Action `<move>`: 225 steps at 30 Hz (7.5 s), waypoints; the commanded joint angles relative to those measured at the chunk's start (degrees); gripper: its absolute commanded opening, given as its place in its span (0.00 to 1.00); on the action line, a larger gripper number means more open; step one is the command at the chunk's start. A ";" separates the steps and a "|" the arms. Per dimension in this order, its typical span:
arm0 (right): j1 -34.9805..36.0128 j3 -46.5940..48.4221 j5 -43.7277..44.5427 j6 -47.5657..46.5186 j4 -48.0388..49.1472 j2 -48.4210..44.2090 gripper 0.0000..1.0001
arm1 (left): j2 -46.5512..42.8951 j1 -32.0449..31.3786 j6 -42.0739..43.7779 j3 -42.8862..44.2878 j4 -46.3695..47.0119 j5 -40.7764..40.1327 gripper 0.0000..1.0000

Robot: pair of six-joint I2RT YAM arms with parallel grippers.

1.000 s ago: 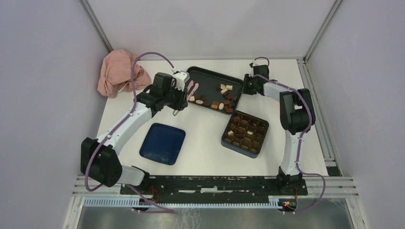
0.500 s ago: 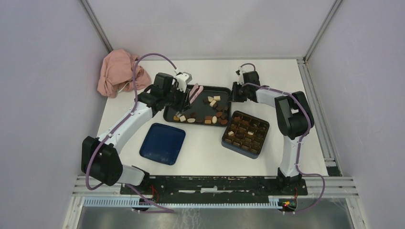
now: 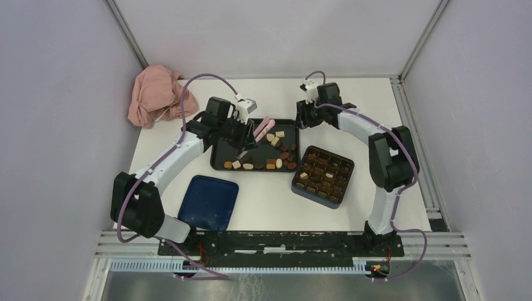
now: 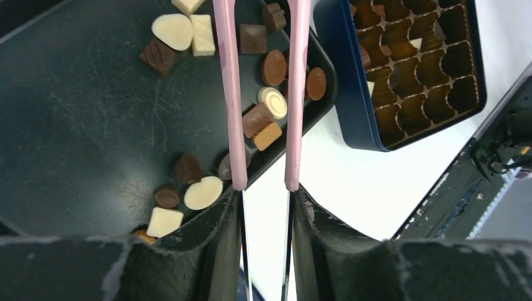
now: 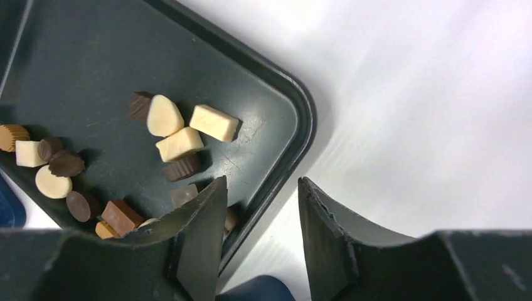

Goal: Pack the chocolate
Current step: Move the plate to the center of the board, then pick up the fake chocolate from the plate, then place the fake chocolate in the packing box.

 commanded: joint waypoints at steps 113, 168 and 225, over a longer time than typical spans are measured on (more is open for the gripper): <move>-18.39 -22.93 -19.96 -72.13 -21.69 -27.26 0.79 | 9.63 -11.42 -7.79 11.32 -13.44 -6.57 0.05; -18.39 -20.74 -21.36 -77.52 -25.23 -28.17 0.03 | 11.45 -27.07 -5.73 10.44 -3.02 7.16 0.05; -18.41 -19.17 -22.99 -75.26 -26.96 -26.65 0.60 | 28.21 -33.42 -2.83 26.38 -13.39 -1.31 0.35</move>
